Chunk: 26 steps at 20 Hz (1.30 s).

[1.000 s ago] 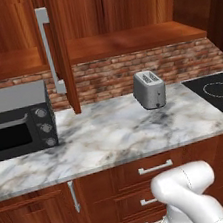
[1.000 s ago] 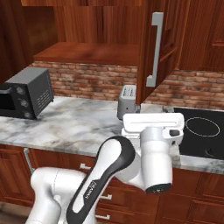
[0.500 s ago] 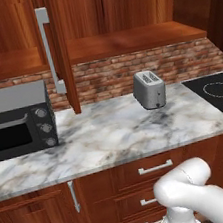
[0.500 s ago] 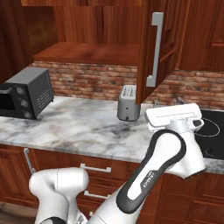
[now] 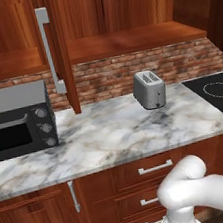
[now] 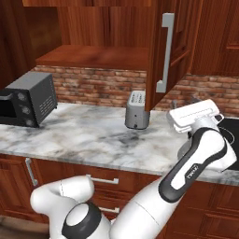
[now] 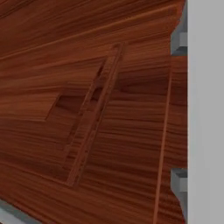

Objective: Close all open cabinet doors.

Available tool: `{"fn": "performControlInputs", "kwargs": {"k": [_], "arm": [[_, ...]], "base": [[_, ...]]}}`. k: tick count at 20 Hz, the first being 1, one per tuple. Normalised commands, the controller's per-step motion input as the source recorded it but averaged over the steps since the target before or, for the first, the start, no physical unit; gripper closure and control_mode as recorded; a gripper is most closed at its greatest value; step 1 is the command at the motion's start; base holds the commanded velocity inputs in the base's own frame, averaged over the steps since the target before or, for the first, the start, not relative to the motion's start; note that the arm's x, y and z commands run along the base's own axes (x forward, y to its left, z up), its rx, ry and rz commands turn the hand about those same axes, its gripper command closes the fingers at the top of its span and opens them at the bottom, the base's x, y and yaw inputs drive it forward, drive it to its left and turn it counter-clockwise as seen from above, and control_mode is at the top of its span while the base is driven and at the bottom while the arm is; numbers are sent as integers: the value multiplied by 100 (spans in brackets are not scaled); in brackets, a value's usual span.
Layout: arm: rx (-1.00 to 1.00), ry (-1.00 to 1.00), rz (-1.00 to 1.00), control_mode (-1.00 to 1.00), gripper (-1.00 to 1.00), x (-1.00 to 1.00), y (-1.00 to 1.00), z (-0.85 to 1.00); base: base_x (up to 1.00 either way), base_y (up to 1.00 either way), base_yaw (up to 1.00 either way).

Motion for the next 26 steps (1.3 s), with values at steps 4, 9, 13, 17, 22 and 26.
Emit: {"fn": "performControlInputs", "kwargs": {"k": [4,9,13,17,22,26], "arm": [[0,0,18,-100,-100,34,8,0],[-6,0,16,-100,-100,27,38,0],[-10,-3,14,-100,-100,21,55,5],[-12,-4,11,-100,-100,16,65,17],[-12,-5,9,-100,-100,18,69,26],[-9,-3,4,-100,-100,27,67,30]], "base": [[0,0,0],[0,0,0],[0,0,0],[0,0,0],[0,0,0],[0,0,0]]}}
